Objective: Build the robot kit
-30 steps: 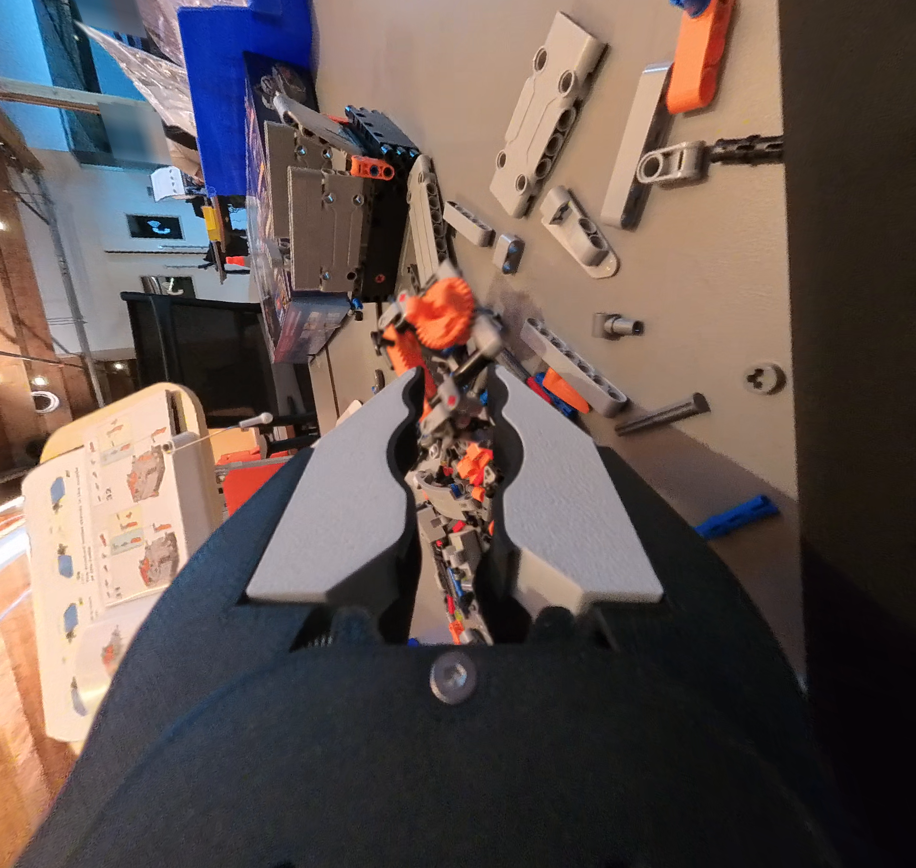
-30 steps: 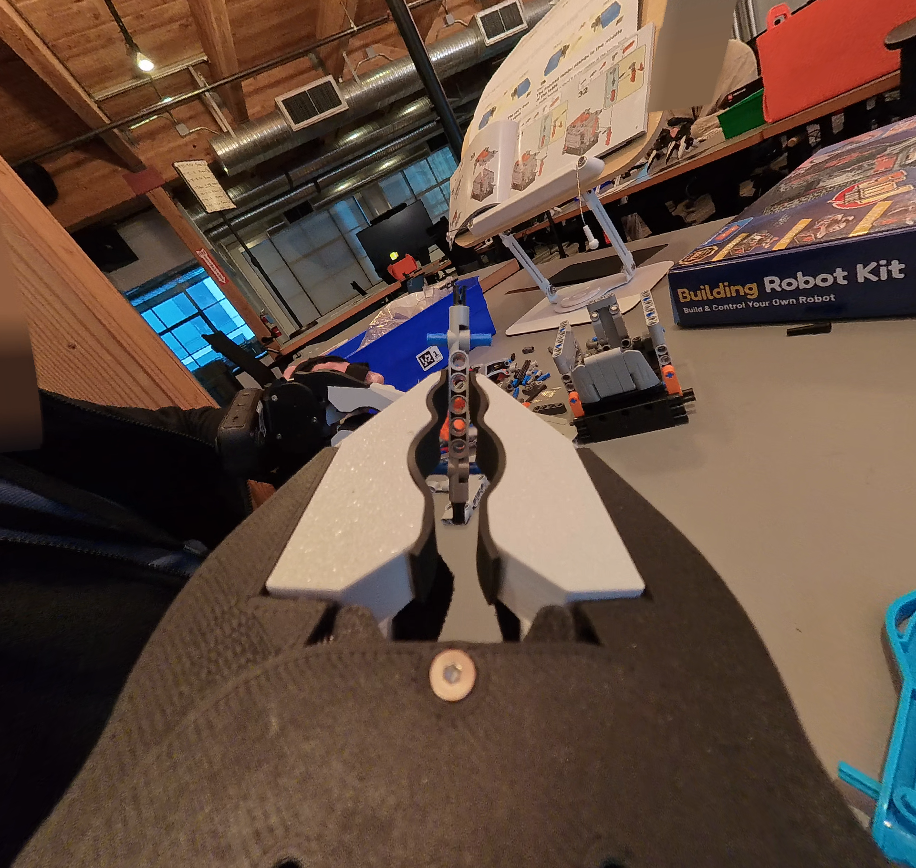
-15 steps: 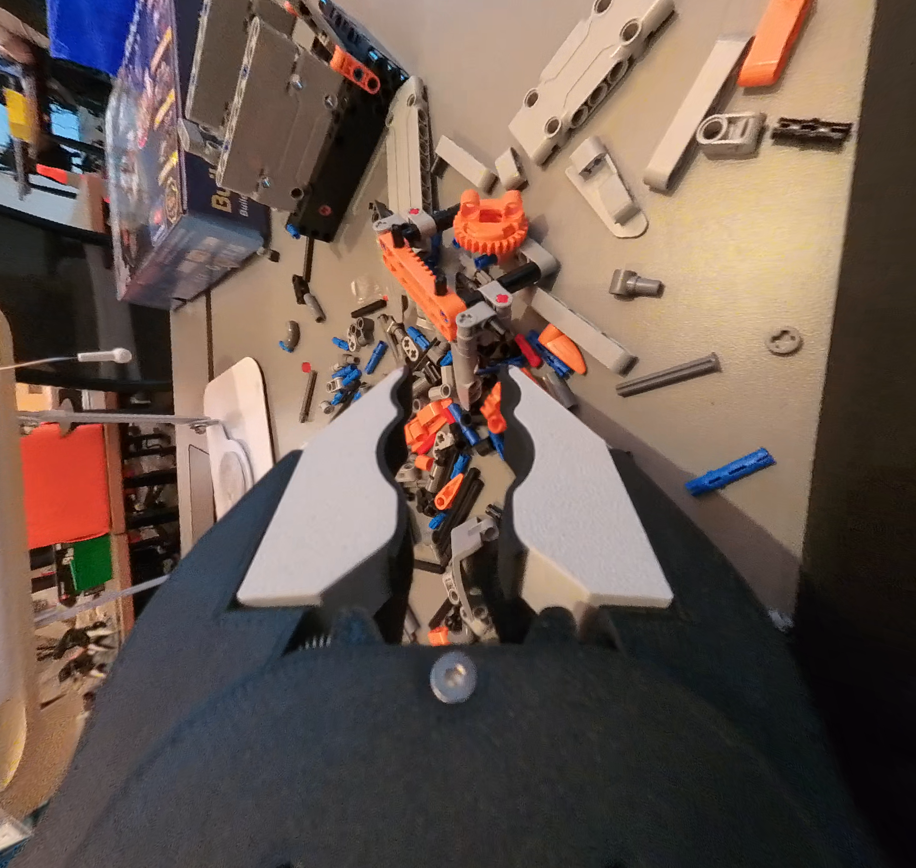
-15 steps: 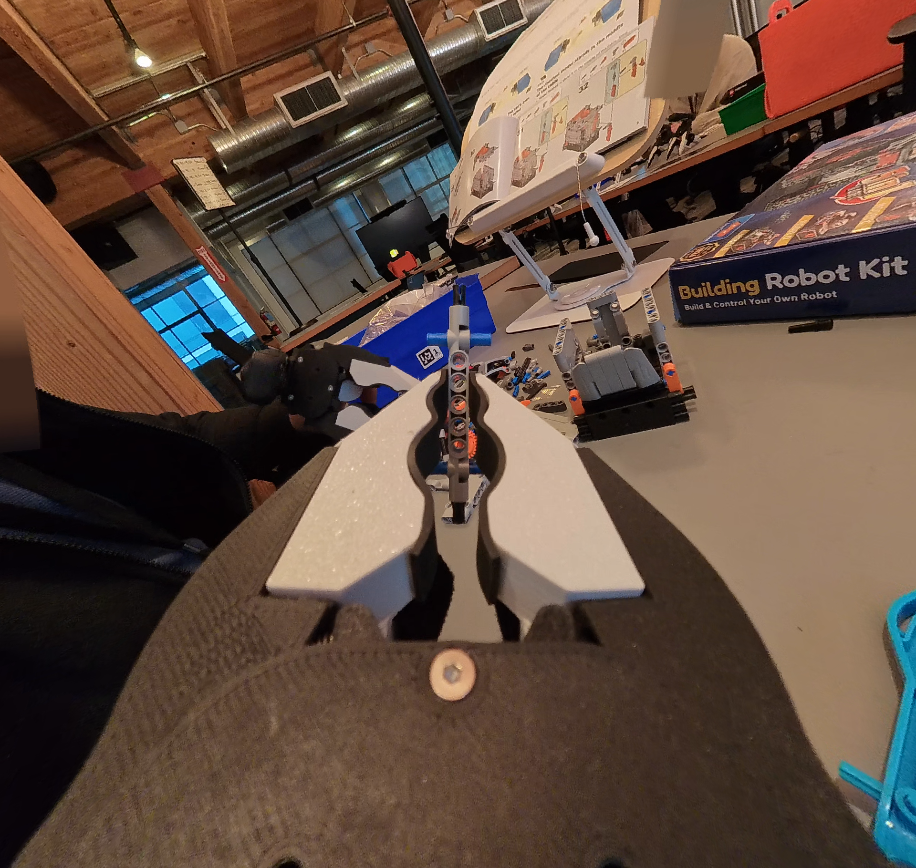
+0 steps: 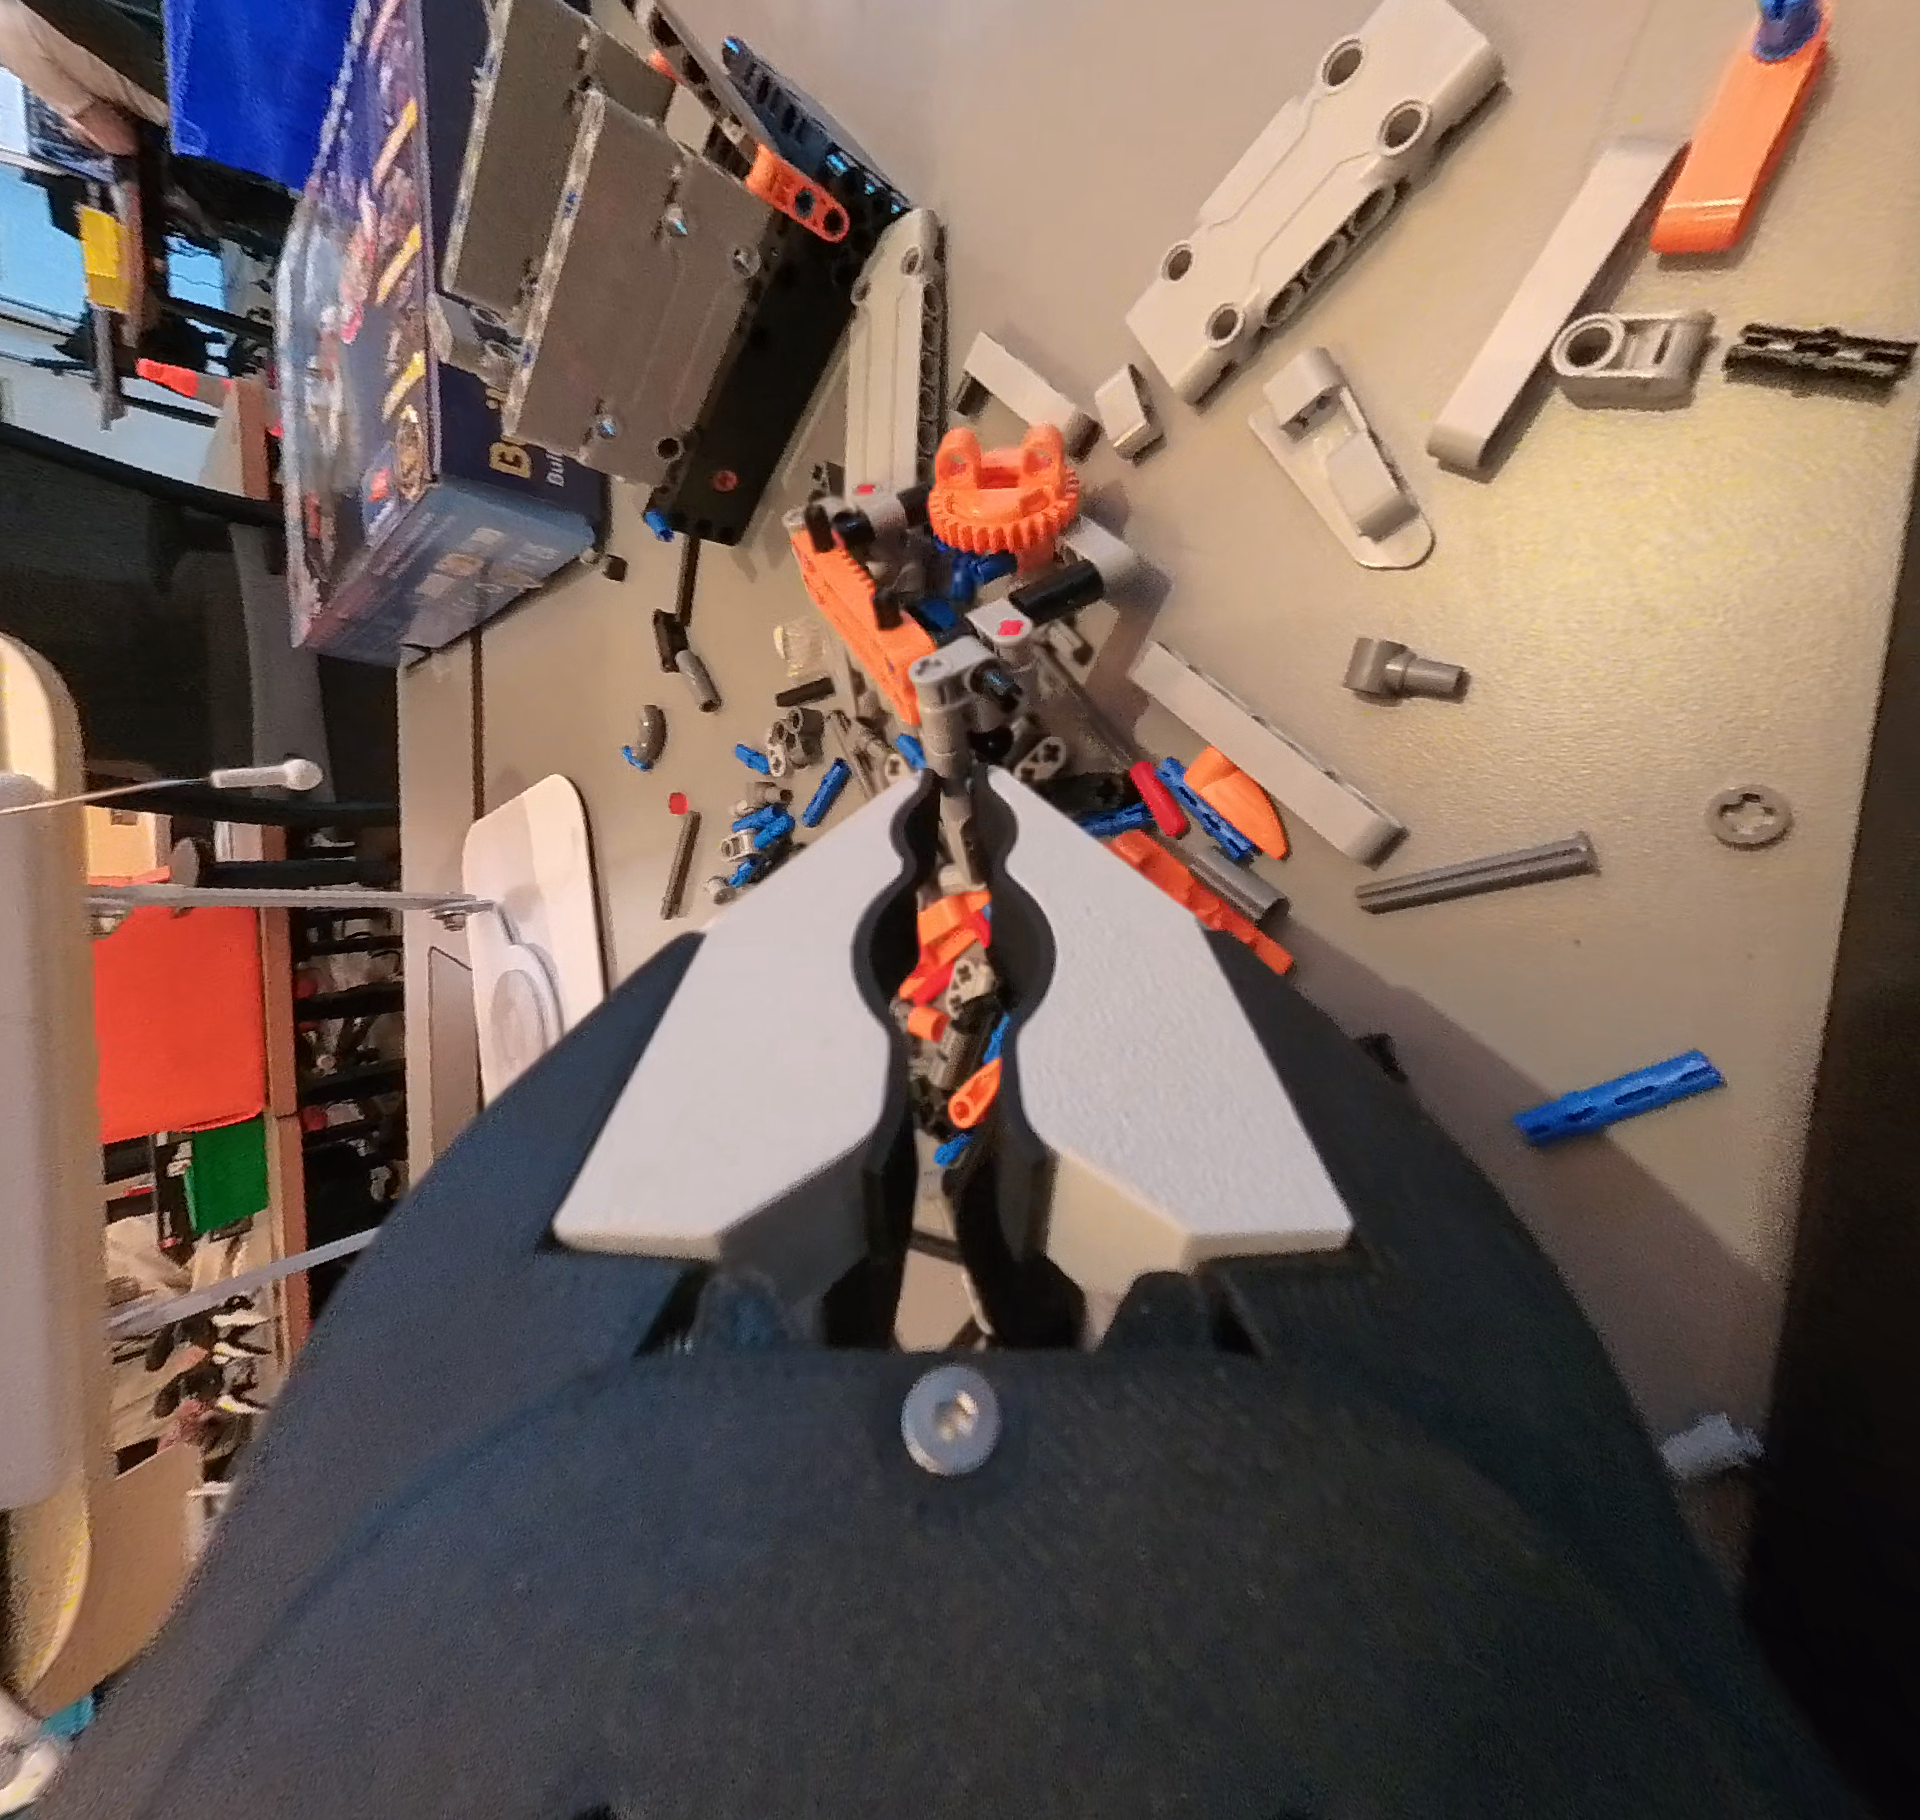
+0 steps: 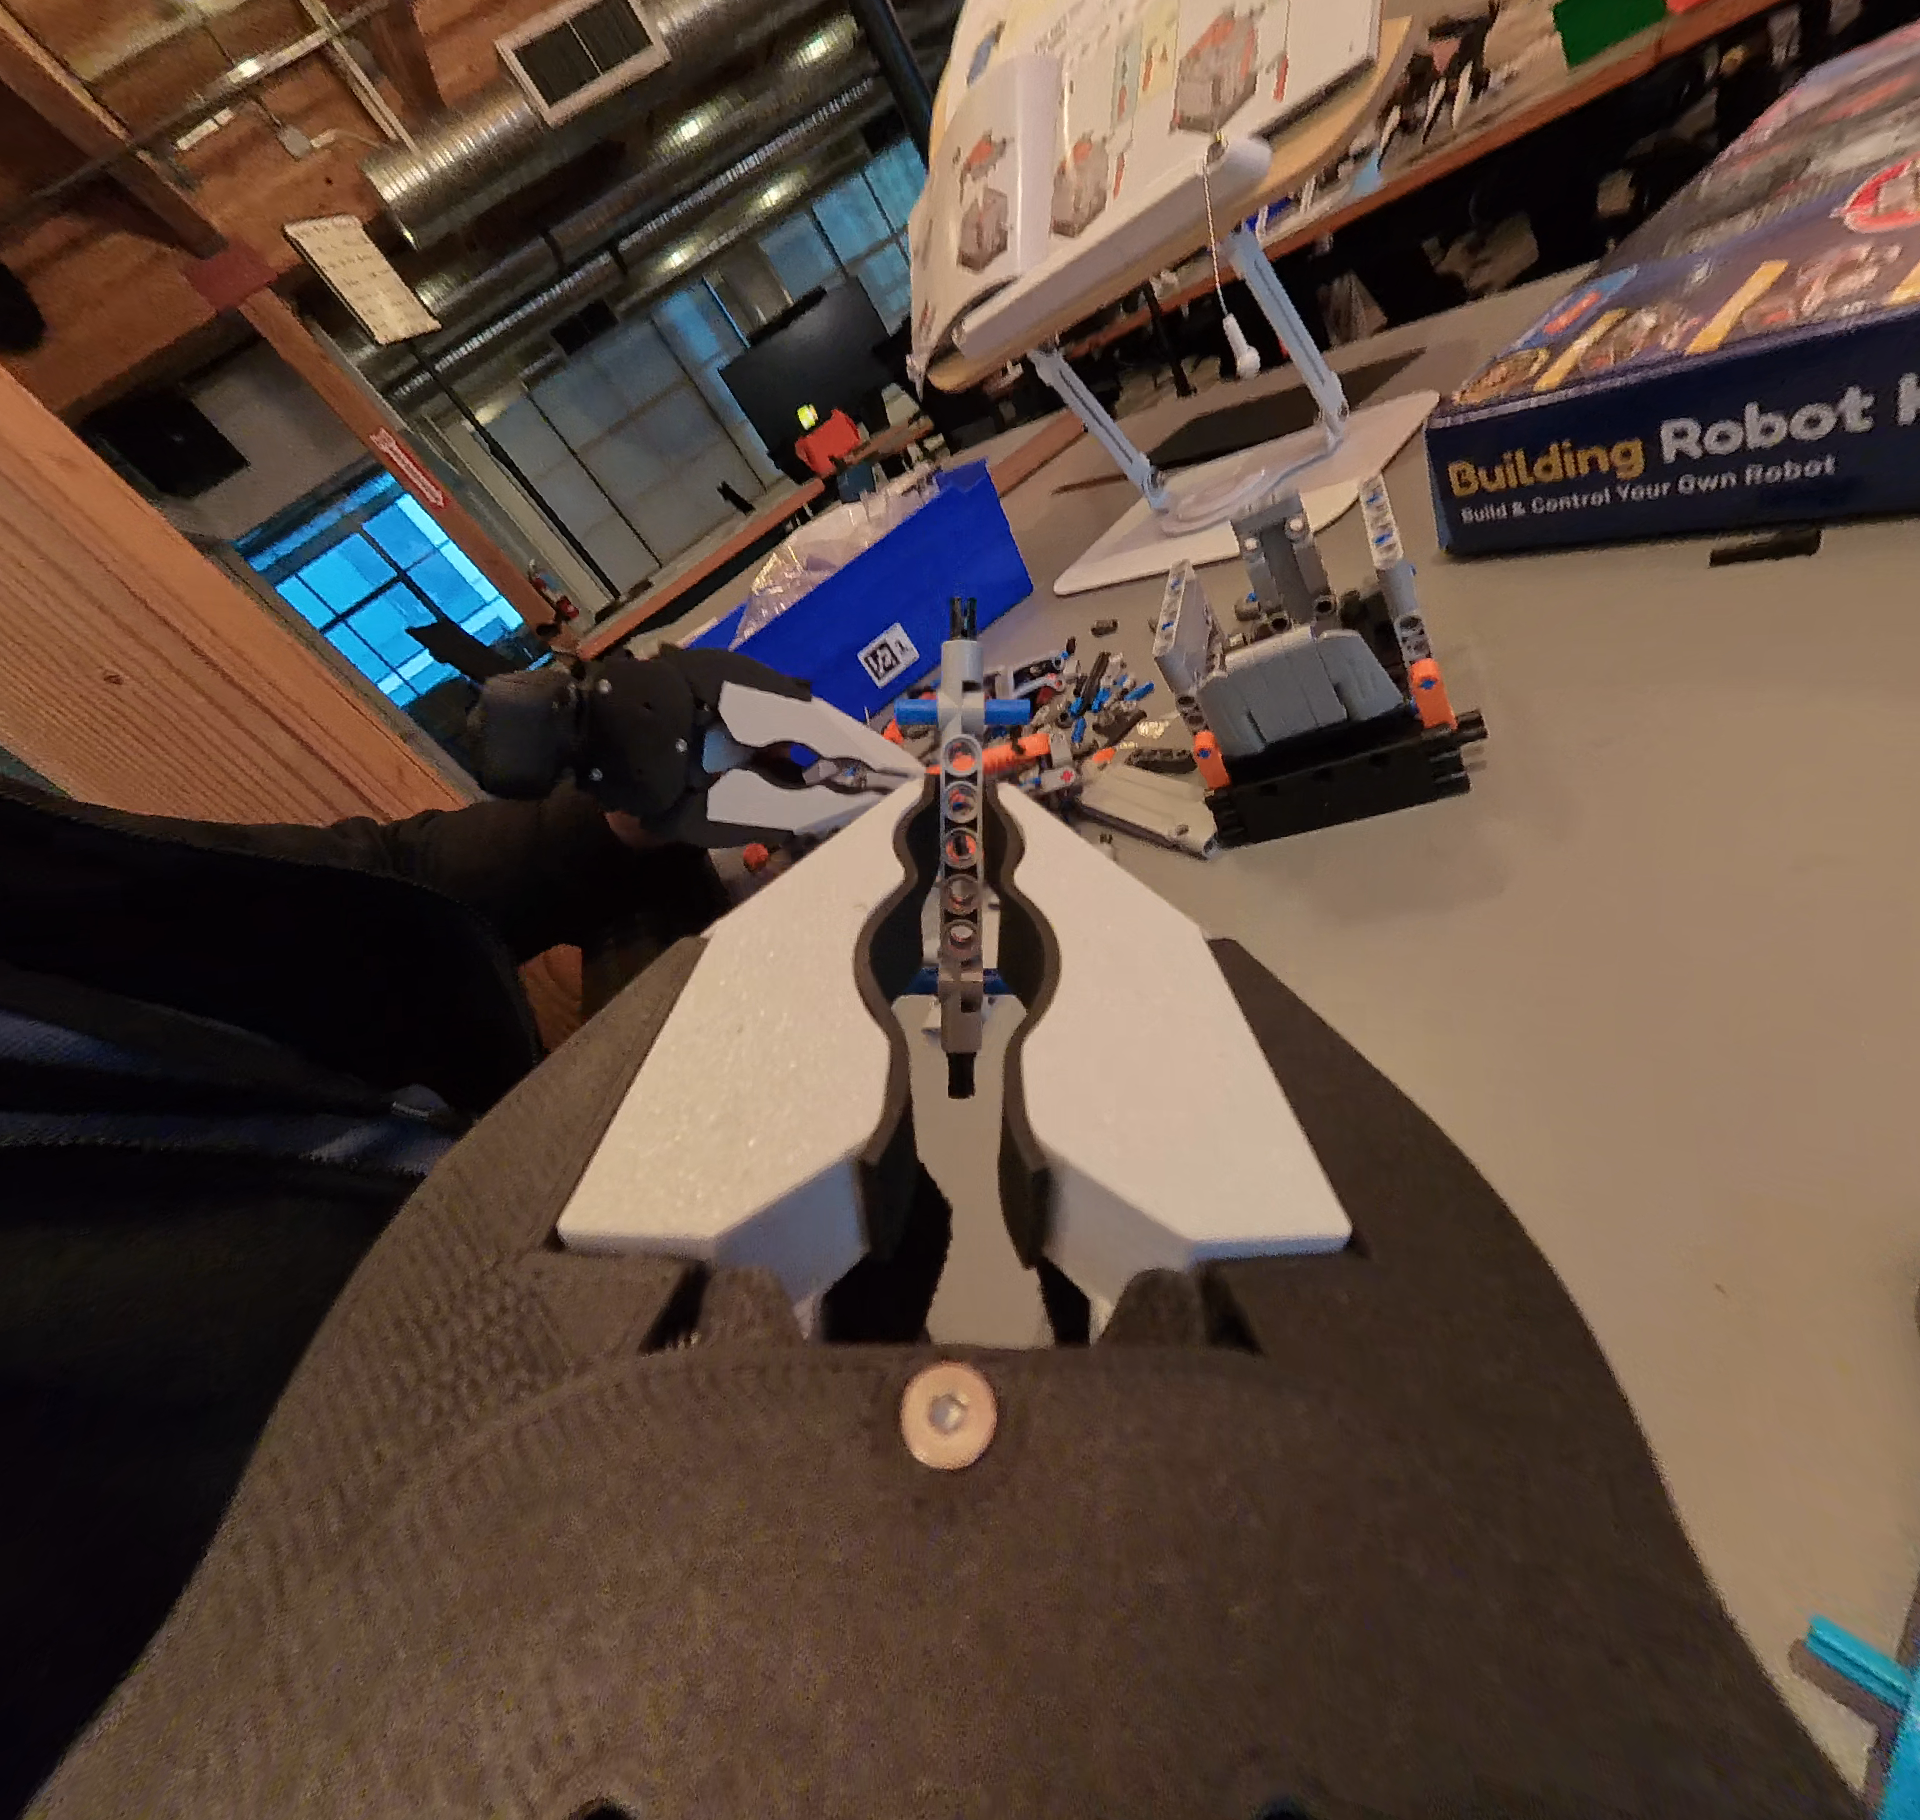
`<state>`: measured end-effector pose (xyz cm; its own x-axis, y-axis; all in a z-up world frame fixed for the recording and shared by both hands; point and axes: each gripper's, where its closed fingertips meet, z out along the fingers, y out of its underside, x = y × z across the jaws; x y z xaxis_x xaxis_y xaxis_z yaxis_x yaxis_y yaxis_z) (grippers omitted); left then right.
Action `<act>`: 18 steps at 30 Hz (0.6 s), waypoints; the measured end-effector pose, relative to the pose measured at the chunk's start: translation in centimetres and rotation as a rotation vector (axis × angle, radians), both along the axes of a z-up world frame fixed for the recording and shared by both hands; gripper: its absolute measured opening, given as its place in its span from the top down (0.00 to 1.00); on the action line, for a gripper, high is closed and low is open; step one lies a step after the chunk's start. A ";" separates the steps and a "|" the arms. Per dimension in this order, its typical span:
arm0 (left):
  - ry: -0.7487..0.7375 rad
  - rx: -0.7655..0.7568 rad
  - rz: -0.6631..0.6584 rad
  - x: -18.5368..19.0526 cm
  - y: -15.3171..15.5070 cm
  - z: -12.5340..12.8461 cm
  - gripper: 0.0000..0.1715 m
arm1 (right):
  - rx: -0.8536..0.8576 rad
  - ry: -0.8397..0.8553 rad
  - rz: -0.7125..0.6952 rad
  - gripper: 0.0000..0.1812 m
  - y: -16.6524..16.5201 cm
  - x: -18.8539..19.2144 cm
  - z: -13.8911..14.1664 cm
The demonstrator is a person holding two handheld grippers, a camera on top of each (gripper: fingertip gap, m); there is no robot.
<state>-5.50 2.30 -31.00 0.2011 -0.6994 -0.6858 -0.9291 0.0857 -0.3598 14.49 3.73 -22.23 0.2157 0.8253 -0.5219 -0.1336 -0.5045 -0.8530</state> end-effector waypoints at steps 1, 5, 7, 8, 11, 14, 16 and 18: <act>-0.001 0.006 0.000 0.0 0.0 0.2 0.98 | -0.019 -0.025 0.011 0.98 0.1 -0.3 -0.4; -0.030 0.010 0.006 0.1 0.1 0.7 0.98 | -0.116 -0.197 0.091 0.98 -0.1 -2.2 -3.2; -0.037 0.019 0.005 0.2 0.2 1.1 0.99 | -0.162 -0.325 0.144 0.97 -0.4 -3.2 -5.3; -0.041 0.019 0.005 0.2 0.2 1.2 0.99 | -0.176 -0.378 0.168 0.98 -0.6 -3.6 -6.1; -0.048 0.030 0.008 0.2 0.4 1.6 0.99 | -0.205 -0.507 0.217 0.97 -0.9 -4.6 -8.0; -0.060 0.033 0.010 0.2 0.6 2.0 0.99 | -0.234 -0.589 0.233 0.95 -0.7 -5.2 -9.7; -0.067 0.036 0.009 0.3 0.7 2.3 1.00 | -0.225 -0.638 0.220 0.90 -0.4 -5.3 -10.4; -0.075 0.042 0.009 0.4 0.7 2.6 1.00 | -0.203 -0.656 0.190 0.85 0.1 -5.3 -10.3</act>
